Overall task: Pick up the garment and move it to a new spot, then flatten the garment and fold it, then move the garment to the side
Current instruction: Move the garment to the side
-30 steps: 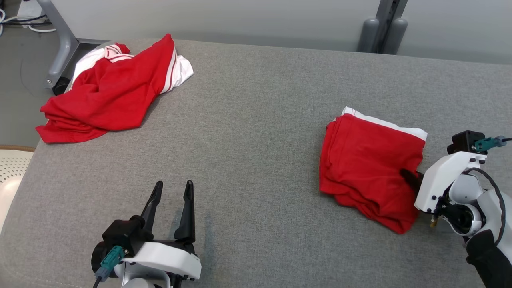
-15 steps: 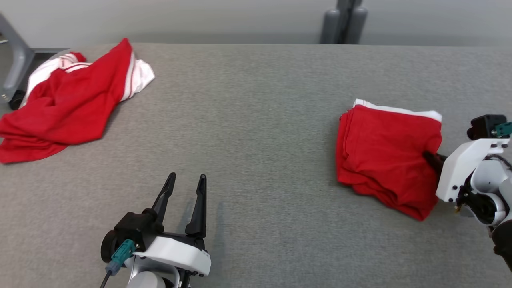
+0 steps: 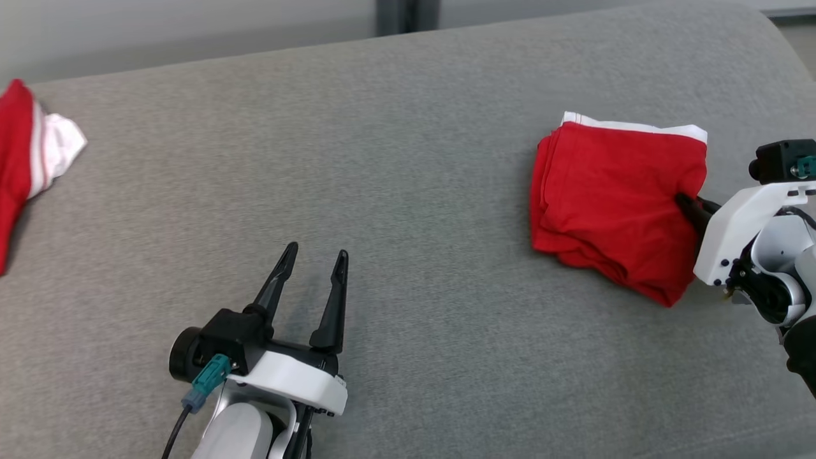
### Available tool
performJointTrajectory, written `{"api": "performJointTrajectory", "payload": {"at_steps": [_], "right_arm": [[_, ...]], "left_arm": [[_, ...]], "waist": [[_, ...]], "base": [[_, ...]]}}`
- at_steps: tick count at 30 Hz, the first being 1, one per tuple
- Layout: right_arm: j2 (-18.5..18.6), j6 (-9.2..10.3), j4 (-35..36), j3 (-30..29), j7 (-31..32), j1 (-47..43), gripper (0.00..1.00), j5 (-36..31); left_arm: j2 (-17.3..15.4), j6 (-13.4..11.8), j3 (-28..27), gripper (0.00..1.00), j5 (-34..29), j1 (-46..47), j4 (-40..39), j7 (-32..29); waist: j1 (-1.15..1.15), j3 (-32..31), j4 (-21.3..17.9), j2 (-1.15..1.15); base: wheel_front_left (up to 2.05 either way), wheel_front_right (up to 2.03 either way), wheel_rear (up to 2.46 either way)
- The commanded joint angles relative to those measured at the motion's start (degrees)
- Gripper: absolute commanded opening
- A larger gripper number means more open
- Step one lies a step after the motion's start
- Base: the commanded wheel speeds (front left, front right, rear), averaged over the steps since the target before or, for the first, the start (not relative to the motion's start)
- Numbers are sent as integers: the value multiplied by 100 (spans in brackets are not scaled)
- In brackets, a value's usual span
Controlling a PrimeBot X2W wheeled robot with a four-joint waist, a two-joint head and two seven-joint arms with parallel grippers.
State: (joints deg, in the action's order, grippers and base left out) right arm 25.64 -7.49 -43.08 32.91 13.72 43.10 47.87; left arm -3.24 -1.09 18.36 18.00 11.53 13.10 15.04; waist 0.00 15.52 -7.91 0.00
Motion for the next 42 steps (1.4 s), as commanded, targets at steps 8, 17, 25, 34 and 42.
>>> {"api": "performJointTrajectory", "payload": {"at_steps": [8,17,25,34,42], "right_arm": [[176,-1,-349,187,-371,486,0,-123],[702,-1,-848,219,-615,1001,0,-406],[1220,-1,-1466,250,-751,1493,0,-853],[1454,0,-2212,136,-1014,2021,0,-1259],[1475,0,-2880,72,-1644,2468,100,-1939]], "left_arm": [[-157,-21,18,100,-77,232,-156,-106],[-232,-74,40,100,-100,278,-346,-170],[-285,-131,21,100,-64,273,-521,-170],[-304,-160,64,100,-56,301,-593,-145],[-334,-184,89,100,-37,312,-581,-135]], "waist": [[0,414,-261,0],[0,677,82,0],[0,928,442,0],[0,1134,672,0],[0,1212,791,0]], "base": [[0,0,0],[0,0,0],[0,0,0],[0,0,0],[0,0,0]]}}
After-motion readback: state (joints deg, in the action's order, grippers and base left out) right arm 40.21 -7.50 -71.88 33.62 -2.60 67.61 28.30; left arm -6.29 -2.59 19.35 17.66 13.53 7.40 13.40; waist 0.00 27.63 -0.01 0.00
